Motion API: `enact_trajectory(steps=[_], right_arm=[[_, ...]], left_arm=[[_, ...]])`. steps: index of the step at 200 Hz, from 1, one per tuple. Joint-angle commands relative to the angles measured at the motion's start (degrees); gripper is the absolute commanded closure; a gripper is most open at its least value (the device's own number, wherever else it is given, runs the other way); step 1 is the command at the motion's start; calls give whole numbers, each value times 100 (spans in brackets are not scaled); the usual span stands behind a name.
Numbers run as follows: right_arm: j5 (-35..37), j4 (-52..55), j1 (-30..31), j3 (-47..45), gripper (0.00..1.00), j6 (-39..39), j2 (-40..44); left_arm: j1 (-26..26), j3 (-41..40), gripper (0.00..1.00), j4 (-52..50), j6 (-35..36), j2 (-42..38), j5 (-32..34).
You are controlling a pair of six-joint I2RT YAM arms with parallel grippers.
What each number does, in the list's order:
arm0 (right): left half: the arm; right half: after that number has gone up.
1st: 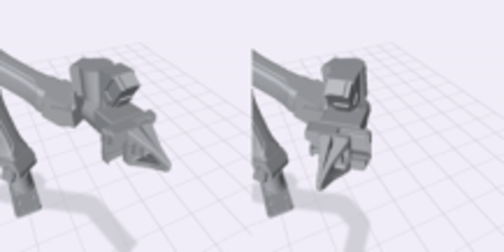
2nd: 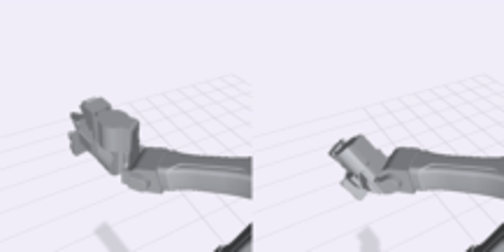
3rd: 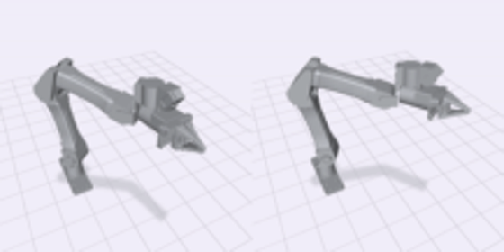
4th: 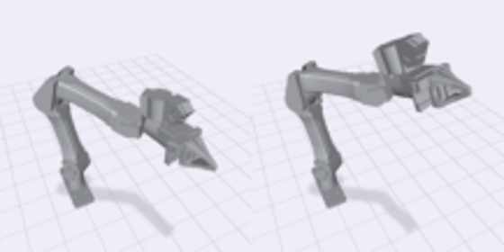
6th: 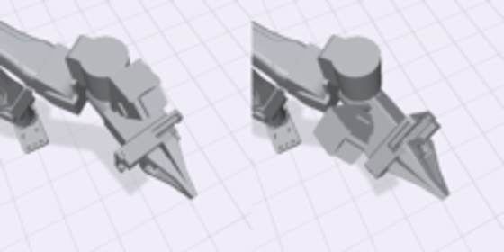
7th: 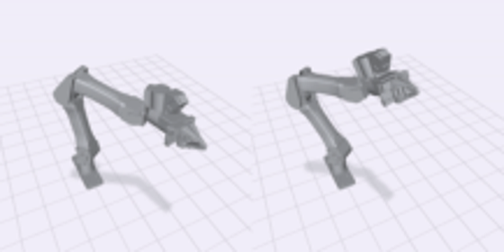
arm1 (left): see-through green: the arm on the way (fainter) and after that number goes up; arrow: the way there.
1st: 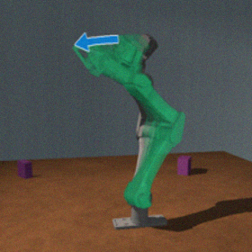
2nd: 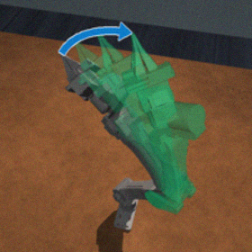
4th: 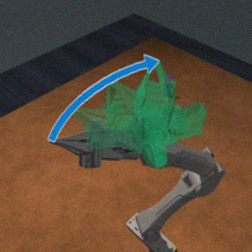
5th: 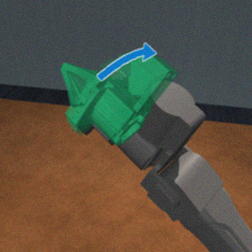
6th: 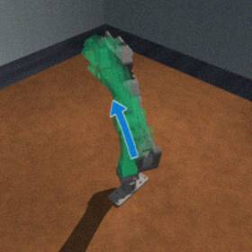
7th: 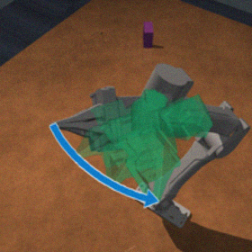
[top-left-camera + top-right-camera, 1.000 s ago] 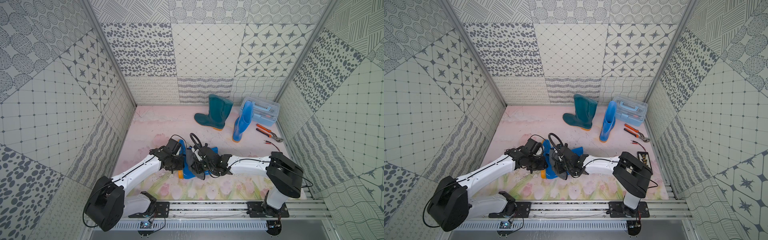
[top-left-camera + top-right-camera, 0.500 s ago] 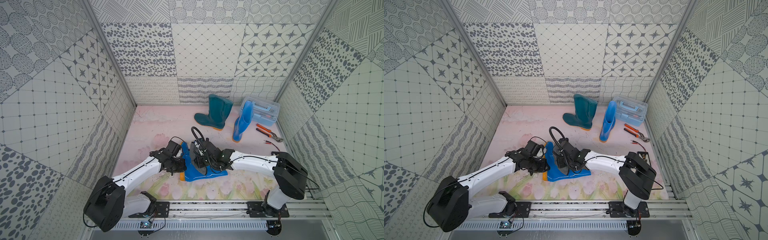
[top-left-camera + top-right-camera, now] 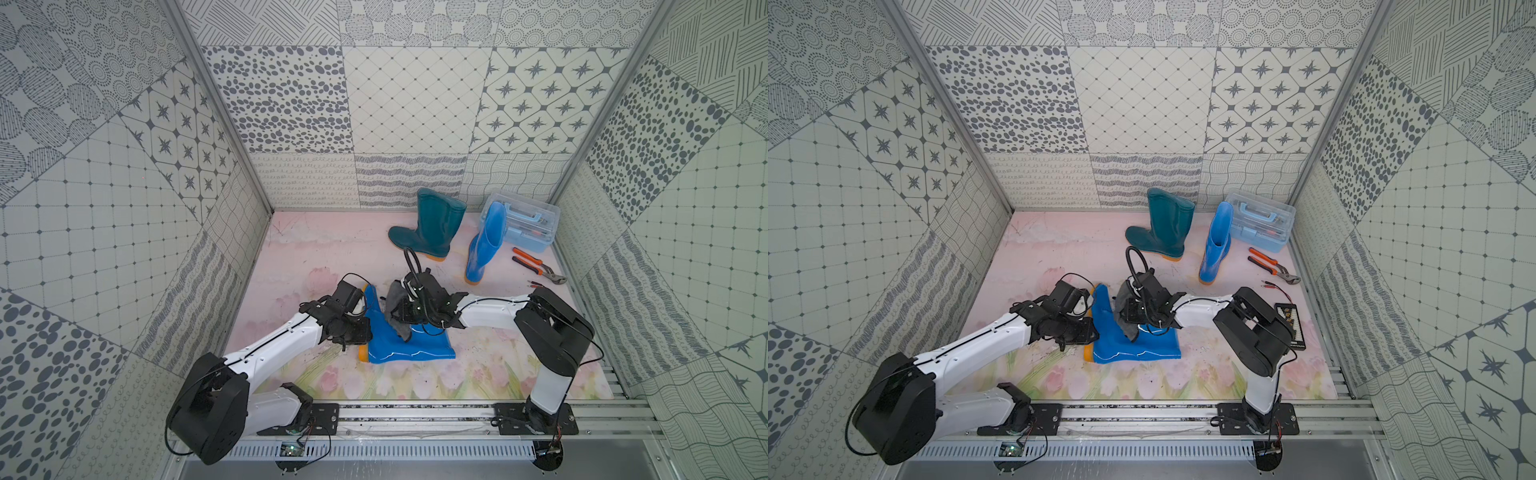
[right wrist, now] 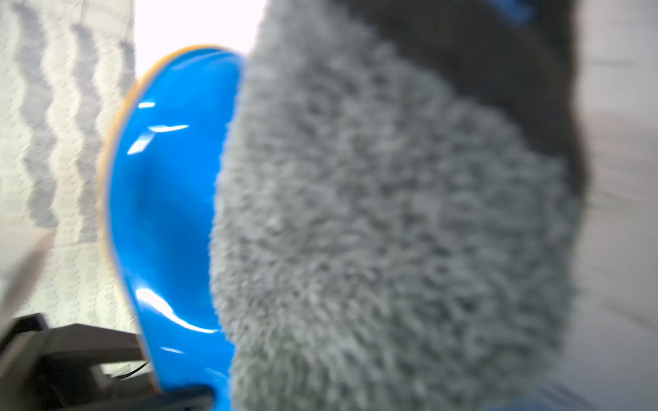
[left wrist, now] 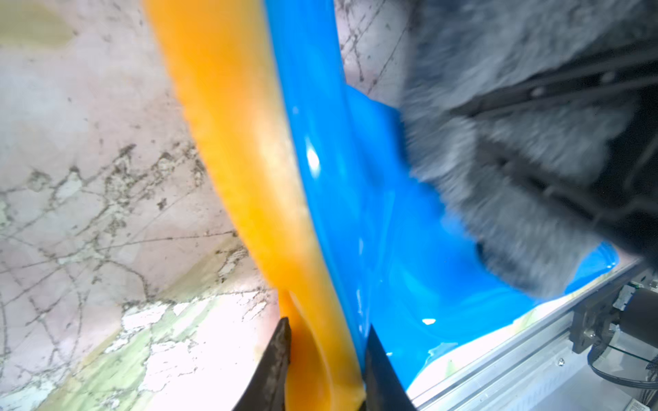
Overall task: Wipe the rubber boots with a cloth
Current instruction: Wipe the dirt off the rubber boot.
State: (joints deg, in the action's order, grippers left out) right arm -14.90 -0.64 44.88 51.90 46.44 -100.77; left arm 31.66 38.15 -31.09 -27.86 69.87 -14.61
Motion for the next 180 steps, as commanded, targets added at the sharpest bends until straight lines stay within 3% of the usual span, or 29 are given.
enact_trajectory(steps=[1, 29, 52, 97, 118, 149, 180], right_arm=[[770, 1300, -393, -545, 88, -293, 484], [819, 1438, -832, -971, 88, -302, 972], [806, 1326, -643, -674, 88, -335, 1001], [464, 1174, 581, 1676, 87, -462, -471], [167, 632, 631, 2299, 87, -221, -1100], [98, 1037, 627, 3412, 87, -498, -1981], [288, 1041, 514, 3277, 88, -566, -2271]], left_arm=[[28, 91, 100, 109, 363, 23, -24], [11, 32, 100, 58, 392, -18, 97], [16, -9, 100, 199, 319, 12, 39], [31, 130, 100, 276, 184, 262, -43], [49, 165, 100, 277, 193, 199, -85], [59, 232, 100, 254, 276, 234, -138], [68, 278, 100, 197, 2, 299, 65]])
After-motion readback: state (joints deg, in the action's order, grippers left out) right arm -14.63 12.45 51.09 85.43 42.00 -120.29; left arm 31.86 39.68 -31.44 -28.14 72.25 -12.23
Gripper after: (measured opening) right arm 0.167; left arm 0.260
